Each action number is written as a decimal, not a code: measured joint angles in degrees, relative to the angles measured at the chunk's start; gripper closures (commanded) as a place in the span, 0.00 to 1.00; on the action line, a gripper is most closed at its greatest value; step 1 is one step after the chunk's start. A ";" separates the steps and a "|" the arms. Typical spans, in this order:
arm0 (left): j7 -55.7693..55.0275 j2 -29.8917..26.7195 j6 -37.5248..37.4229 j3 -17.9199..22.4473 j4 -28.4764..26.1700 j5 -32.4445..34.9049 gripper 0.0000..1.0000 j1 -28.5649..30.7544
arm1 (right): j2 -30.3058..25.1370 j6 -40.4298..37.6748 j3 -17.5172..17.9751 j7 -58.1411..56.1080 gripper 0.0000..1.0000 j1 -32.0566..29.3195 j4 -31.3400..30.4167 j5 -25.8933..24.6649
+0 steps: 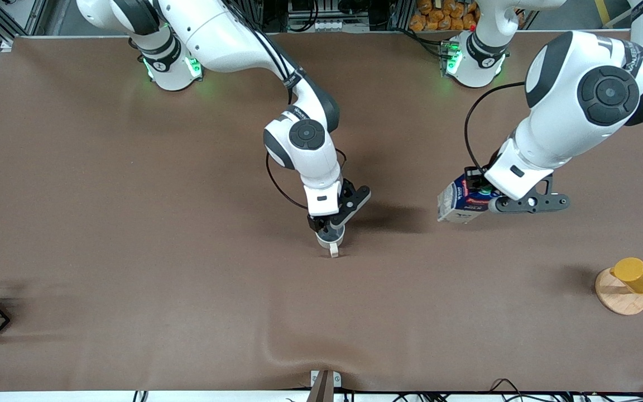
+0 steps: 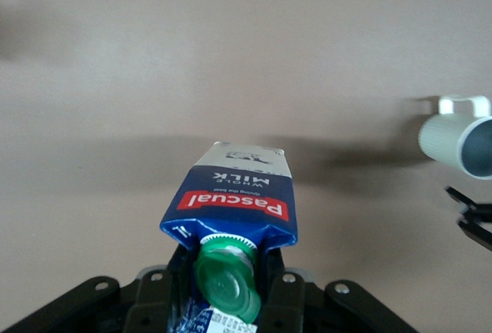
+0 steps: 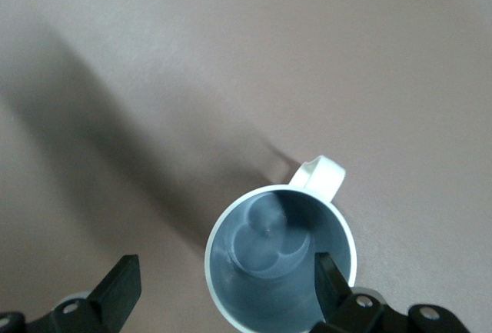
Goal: Place milk next to cup
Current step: 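Open the right gripper and retract it while the left gripper lifts the carton, then carry the milk carton beside the white mug with the left gripper and lower it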
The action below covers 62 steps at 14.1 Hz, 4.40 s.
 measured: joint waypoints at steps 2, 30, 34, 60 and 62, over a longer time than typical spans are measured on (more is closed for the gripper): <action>-0.03 -0.03 -0.54 -0.42 0.62 -0.28 0.87 -0.08 | -0.53 -0.21 -0.49 3.04 0.00 -0.06 0.73 0.00; -14.12 5.10 -0.68 -3.64 4.33 -0.33 0.88 -9.85 | -47.22 -43.86 -0.11 2.05 0.00 -46.18 -17.84 -0.06; -20.13 8.69 -0.68 -3.70 4.30 1.10 0.88 -15.21 | -47.35 -43.74 3.76 2.39 0.00 -48.99 -17.87 -0.11; -32.48 23.69 12.84 -3.52 11.65 4.87 0.10 -24.56 | -47.04 -43.93 4.70 2.52 0.00 -49.02 -17.42 -0.14; -32.37 23.93 12.84 -3.52 11.66 4.94 0.00 -25.05 | -47.04 -43.96 4.68 2.54 0.00 -49.02 -17.39 -0.18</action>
